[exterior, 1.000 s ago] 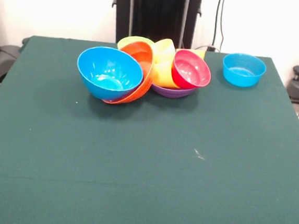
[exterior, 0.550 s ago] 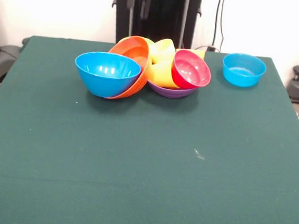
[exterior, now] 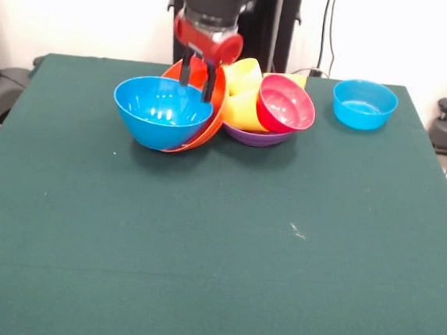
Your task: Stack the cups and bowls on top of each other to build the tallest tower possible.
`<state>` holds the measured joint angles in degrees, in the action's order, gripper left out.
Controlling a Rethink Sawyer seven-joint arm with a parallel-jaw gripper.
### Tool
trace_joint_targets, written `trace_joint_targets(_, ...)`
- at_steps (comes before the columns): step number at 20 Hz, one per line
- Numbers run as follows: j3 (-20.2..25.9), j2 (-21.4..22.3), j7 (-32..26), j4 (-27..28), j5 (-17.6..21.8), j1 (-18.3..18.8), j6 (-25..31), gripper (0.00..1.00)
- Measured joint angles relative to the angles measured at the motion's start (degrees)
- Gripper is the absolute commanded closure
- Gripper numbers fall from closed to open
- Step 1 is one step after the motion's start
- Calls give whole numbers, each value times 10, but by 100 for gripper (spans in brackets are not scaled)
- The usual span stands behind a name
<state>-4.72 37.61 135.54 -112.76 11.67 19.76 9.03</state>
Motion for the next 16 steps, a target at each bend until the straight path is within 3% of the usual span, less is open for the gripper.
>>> trace_joint_targets(5, -14, -50, 0, 33, 2, 1, 0, 0)
trace_joint_targets(16, -23, -109, 0, 92, 14, 9, -2, 0)
